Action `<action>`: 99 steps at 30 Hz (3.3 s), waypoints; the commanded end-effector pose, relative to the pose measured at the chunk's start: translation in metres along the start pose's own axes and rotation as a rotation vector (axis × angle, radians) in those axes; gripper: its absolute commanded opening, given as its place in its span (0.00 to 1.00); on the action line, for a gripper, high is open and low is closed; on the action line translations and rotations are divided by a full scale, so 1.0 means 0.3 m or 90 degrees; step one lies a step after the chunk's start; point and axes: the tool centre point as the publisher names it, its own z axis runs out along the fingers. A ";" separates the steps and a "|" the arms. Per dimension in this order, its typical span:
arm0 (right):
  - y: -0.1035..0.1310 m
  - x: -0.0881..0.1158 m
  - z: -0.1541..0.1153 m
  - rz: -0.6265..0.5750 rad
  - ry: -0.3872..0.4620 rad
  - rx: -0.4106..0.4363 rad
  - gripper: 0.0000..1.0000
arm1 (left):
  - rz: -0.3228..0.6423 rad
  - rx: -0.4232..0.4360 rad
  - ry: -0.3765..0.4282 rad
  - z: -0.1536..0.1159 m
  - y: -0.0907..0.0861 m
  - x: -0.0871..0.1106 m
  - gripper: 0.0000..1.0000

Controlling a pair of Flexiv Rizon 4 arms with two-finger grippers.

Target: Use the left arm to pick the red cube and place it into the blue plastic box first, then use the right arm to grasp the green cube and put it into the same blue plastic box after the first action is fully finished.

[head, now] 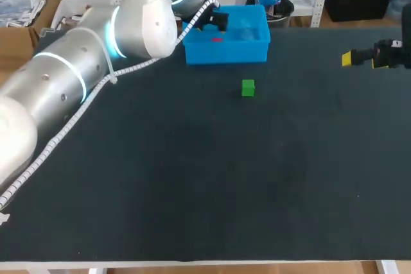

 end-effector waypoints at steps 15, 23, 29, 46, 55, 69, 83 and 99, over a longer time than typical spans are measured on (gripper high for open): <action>0.000 0.000 0.000 0.000 0.000 0.000 1.00 | 0.022 -0.026 -0.021 -0.226 -0.025 -0.022 1.00; 0.000 0.000 0.000 0.000 0.000 0.000 1.00 | 0.025 -0.020 -0.040 -0.418 0.010 0.069 1.00; 0.000 0.000 0.000 0.000 0.000 0.000 1.00 | 0.009 -0.010 -0.057 -0.567 0.053 0.203 1.00; 0.000 0.000 0.000 0.000 0.000 0.000 1.00 | -0.009 0.005 -0.071 -0.849 0.025 0.577 1.00; 0.000 0.000 0.000 0.000 0.000 0.000 1.00 | -0.025 0.032 -0.057 -0.876 0.040 0.675 1.00; 0.000 0.000 0.000 0.000 0.000 0.000 1.00 | -0.006 0.074 -0.017 -0.880 0.105 0.696 1.00; 0.000 0.000 0.000 0.000 0.000 0.000 1.00 | 0.065 0.112 0.006 -0.870 0.104 0.709 1.00; 0.164 -0.066 0.145 -0.074 0.089 0.108 1.00 | 0.065 0.112 0.006 -0.870 0.104 0.709 1.00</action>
